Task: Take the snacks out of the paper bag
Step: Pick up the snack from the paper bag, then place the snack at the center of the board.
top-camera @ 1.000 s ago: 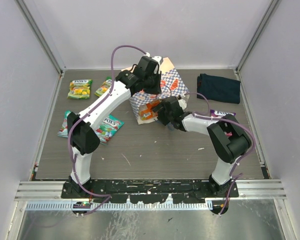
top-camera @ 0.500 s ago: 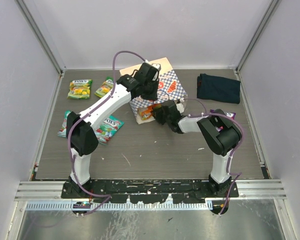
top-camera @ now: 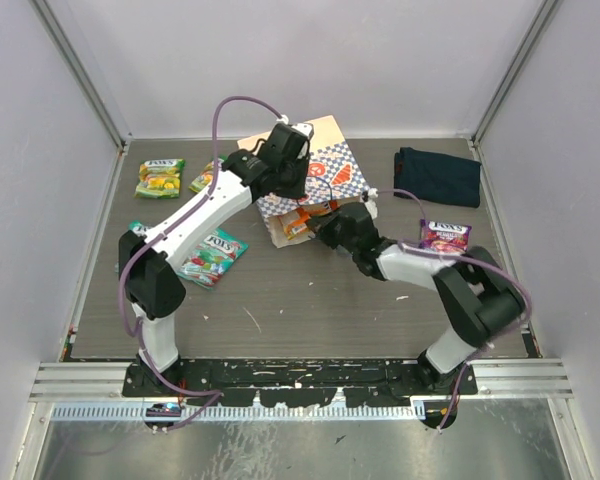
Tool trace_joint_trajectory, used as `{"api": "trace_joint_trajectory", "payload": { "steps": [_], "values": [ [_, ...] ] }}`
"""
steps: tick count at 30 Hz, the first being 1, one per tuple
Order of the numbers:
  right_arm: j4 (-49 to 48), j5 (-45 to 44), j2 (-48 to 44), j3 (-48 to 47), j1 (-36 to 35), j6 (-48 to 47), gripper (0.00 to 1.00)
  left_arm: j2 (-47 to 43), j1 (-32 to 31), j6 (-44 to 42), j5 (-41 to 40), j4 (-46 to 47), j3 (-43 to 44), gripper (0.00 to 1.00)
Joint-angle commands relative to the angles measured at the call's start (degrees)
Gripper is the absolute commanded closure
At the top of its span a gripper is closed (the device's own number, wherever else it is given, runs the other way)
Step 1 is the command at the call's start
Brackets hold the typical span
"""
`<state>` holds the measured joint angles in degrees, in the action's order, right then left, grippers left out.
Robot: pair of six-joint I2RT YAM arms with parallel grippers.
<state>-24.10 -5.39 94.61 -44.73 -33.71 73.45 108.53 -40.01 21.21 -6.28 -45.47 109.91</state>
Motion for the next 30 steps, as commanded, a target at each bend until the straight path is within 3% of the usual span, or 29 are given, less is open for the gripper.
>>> {"api": "trace_joint_trajectory", "payload": {
  "steps": [1,10,17,23,30],
  "values": [
    [7.29,-0.29,-13.66,2.14,-0.56,-4.68,0.99,-2.06,1.53,-2.06,-1.38,0.31,2.13,1.0],
    [40.02,1.74,-28.48,-4.93,-0.56,-17.69,0.99,0.7,4.36,-3.88,-0.34,-1.55,7.73,1.0],
    [67.43,6.7,-25.89,-20.31,-1.16,-35.33,0.99,-0.28,6.57,-4.87,1.2,-3.35,6.88,1.0],
    [81.29,-5.25,-18.8,-34.5,-9.81,-47.43,0.99,-0.47,8.02,-5.81,0.96,-3.83,6.33,1.0],
    [83.45,-19.71,-7.27,-34.28,-26.68,-49.97,0.99,-1.21,10.13,-5.14,2.88,-3.19,4.81,1.0]
  ]
}}
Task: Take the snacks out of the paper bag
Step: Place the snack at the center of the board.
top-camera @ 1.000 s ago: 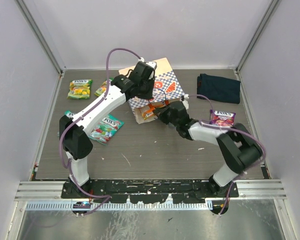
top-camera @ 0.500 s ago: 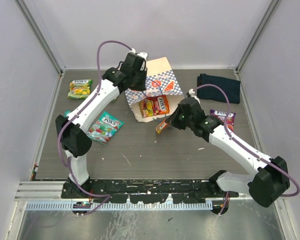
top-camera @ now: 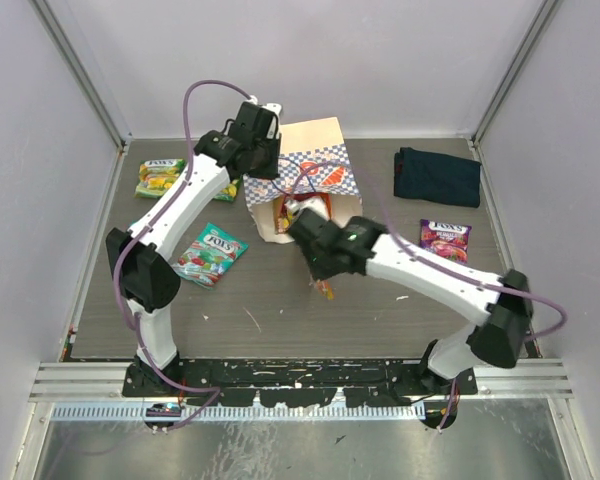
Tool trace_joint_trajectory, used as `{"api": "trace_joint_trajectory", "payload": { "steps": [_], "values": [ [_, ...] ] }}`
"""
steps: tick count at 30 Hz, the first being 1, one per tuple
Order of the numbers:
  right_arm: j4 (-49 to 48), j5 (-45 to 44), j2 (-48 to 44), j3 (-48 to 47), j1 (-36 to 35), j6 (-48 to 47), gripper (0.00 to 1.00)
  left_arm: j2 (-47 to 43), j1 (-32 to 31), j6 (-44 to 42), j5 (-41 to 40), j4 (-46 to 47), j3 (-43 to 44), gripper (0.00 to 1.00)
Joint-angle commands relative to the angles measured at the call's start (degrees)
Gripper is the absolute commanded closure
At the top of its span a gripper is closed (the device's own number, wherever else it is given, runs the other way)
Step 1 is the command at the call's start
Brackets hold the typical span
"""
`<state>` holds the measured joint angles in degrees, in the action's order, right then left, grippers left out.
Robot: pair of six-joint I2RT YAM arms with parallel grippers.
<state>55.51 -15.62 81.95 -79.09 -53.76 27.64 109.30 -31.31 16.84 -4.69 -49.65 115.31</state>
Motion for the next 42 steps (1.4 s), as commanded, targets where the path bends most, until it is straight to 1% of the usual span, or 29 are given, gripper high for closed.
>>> {"api": "trace_joint_trajectory", "payload": {
  "steps": [1,4,9,13,16,17,18,20,21,23,24,26,27,29,31,33,35,37,39,41,42],
  "values": [
    [2.96,-9.5,6.93,0.86,-8.27,-4.3,0.99,-2.16,1.65,-0.8,1.56,1.05,-0.98,1.0],
    [0.63,-7.71,11.02,2.07,-11.99,-4.91,0.99,-2.82,2.14,-1.29,2.11,1.14,-2.21,1.0],
    [0.53,-5.73,16.04,-0.66,-16.31,-6.76,0.99,-4.08,2.89,-2.02,2.37,1.61,-4.54,1.0],
    [-0.36,-2.31,19.31,-3.73,-18.15,-9.87,0.99,-4.51,3.65,-2.33,2.73,1.67,-5.24,1.0],
    [-1.55,2.18,21.34,-5.33,-18.32,-11.81,0.99,-4.79,4.12,-2.38,3.05,1.78,-5.6,1.0],
    [-1.94,4.86,21.66,-5.82,-18.36,-12.34,0.96,-4.87,4.29,-2.39,3.14,1.8,-5.7,1.0],
    [-2.33,7.04,21.82,-6.3,-18.32,-12.83,0.86,-4.94,4.44,-2.42,3.21,1.76,-5.83,1.0],
    [-3.53,9.55,20.9,-6.93,-18.27,-12.89,0.47,-5.07,4.68,-2.51,3.53,1.68,-6.12,1.0],
    [-4.44,9.93,19.57,-6.91,-18.23,-12.65,0.32,-5.22,4.82,-2.51,3.66,1.69,-6.26,1.0],
    [-7.78,10.14,15.97,-6.06,-17.56,-10.8,0.11,-5.47,5.02,-2.63,3.84,1.62,-6.47,1.0],
    [-9.93,10.96,13.66,-4.98,-16.46,-9.28,0.08,-5.58,5.08,-2.68,3.92,1.64,-6.56,1.0],
    [-15.68,15.22,8.85,-0.82,-12.66,-5.0,0.06,-5.79,5.2,-2.86,3.89,1.58,-6.67,1.0],
    [-20.2,17.88,6.65,1.91,-10.2,-2.73,0.07,-5.85,5.21,-3.01,3.85,1.58,-6.75,1.0],
    [-24.65,21.02,2.73,7.34,-6.07,1.36,0.06,-6.01,5.22,-3.2,3.9,1.46,-6.76,1.0],
    [-23.95,20.18,1.52,10.02,-3.09,3.97,0.07,-6.23,5.29,-3.46,3.76,1.37,-6.84,1.0],
    [-22.24,17.31,1.22,11.66,-0.85,6.77,0.09,-6.35,5.29,-3.43,3.69,1.45,-6.74,1.0],
    [-24.85,15.92,-0.4,14.53,1.81,10.86,0.1,-5.97,5.24,-2.98,3.92,1.54,-6.19,1.0],
    [-31.61,17.9,-2.89,18.52,5.52,16.98,0.11,-5.39,5.29,-1.94,4.93,1.66,-5.18,1.0],
    [-39.66,20.12,-4.77,22.93,9.36,26.85,0.15,-4.74,5.21,-0.78,6.39,1.8,-4.37,1.0],
    [-47.46,18.08,-5.98,26.47,11.28,34.26,0.17,-4.52,4.93,0.36,7.3,2.08,-4.21,1.0],
    [-49.78,16.65,-6.12,27.76,11.88,37.18,0.18,-4.4,4.48,1.01,7.32,2.1,-4.23,1.0]
  ]
}}
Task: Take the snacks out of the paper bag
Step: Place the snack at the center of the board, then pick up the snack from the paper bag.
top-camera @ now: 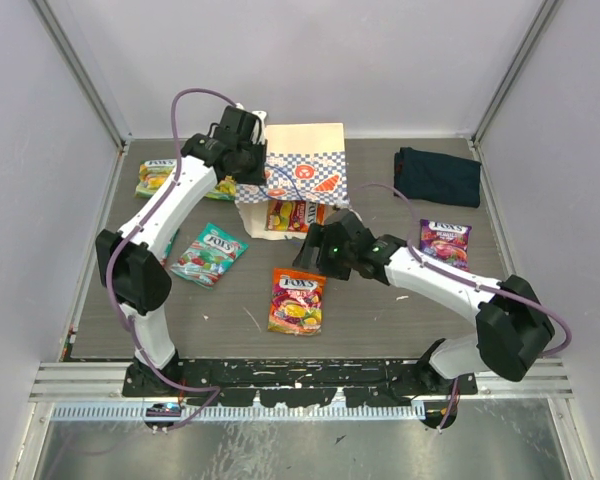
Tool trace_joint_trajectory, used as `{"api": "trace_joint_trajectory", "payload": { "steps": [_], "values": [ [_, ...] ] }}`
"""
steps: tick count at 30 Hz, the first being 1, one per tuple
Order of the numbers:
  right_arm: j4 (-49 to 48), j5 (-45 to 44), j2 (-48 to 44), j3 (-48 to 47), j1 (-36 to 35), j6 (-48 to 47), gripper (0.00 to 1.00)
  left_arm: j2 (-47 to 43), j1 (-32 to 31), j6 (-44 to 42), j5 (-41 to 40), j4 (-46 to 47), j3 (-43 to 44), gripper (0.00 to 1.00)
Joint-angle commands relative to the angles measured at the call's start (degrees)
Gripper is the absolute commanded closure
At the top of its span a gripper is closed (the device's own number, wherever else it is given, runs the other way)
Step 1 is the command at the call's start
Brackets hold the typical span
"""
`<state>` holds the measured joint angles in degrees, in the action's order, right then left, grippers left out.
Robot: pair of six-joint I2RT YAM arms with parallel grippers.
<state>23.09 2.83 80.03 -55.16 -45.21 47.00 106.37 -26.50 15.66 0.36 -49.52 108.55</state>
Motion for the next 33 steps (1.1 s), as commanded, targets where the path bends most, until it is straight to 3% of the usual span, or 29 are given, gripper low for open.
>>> {"api": "trace_joint_trajectory", "payload": {
  "steps": [1,6,15,24,33],
  "values": [
    [-18.32,-4.06,-4.07,4.48,3.51,20.87,0.18,-1.35,-0.53,2.4,2.34,2.04,2.73,1.0],
    [-26.33,-17.63,-1.93,6.79,3.59,28.96,0.27,-0.26,-3.67,3.51,2.2,1.99,4.94,1.0],
    [-27.26,-24.84,8.72,4.0,8.42,23.39,0.39,0.86,-6.19,4.61,2.21,1.98,6.79,1.0],
    [-33.42,-21.37,18.21,0.54,12.79,14.26,0.43,1.58,-6.19,5.22,2.62,3.2,6.58,1.0],
    [-39.61,-18.23,26.79,-2.28,13.75,12.93,0.49,2.44,-6.19,4.86,2.54,3.41,6.68,1.0]
  ]
}}
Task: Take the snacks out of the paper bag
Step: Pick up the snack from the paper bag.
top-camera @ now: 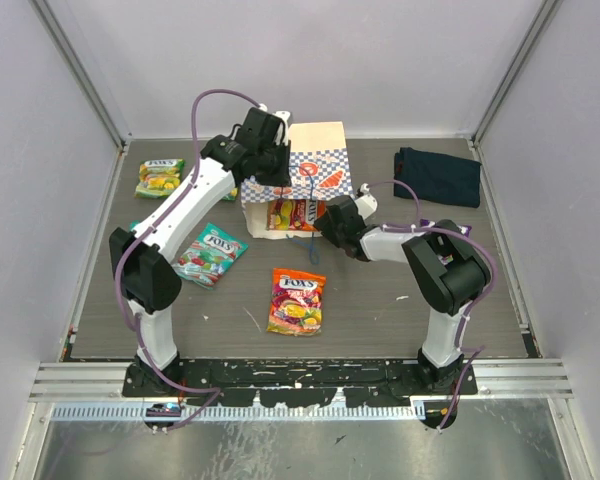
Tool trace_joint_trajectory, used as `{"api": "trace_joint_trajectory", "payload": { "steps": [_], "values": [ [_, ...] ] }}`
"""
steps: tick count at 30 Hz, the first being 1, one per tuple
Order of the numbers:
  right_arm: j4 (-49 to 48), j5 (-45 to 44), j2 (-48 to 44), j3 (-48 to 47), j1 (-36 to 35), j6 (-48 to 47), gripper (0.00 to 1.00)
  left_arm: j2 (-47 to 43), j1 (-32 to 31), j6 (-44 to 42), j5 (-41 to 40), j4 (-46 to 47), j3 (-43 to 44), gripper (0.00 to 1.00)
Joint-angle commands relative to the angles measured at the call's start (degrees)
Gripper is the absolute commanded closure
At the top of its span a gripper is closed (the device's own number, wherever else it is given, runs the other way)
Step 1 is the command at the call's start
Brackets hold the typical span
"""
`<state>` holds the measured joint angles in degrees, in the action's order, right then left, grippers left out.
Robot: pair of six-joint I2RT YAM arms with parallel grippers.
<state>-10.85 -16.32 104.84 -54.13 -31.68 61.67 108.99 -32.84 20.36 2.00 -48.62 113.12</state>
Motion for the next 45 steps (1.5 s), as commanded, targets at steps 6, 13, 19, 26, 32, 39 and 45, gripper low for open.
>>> {"api": "trace_joint_trajectory", "payload": {
  "steps": [6,13,19,26,32,39,45],
  "values": [
    [-7.46,2.17,4.02,-3.83,0.22,-2.24,0.63,0.32,0.17,-0.52,0.73,2.48,2.14,1.0],
    [-7.14,2.78,0.62,-2.93,0.19,-6.35,0.99,1.05,0.3,-0.88,0.75,2.65,2.42,1.0],
    [-4.64,2.24,-6.19,-2.05,-0.05,-9.2,0.99,0.83,0.75,-1.02,0.86,2.65,2.51,1.0],
    [-0.16,3.32,-17.12,-3.06,-0.23,-12.09,0.99,0.77,1.11,-1.02,1.01,2.51,2.9,1.0],
    [15.01,9.03,-27.05,-8.38,-0.22,-15.28,0.99,0.7,1.2,-1.02,1.11,2.3,3.04,1.0],
    [38.23,15.03,-37.48,-14.58,-0.22,-19.99,0.99,0.45,1.44,-1.11,0.87,2.29,3.14,1.0],
    [68.05,20.91,-35.02,-26.13,-0.13,-22.91,0.99,0.65,1.46,-1.28,0.66,2.06,3.26,1.0]
  ]
}}
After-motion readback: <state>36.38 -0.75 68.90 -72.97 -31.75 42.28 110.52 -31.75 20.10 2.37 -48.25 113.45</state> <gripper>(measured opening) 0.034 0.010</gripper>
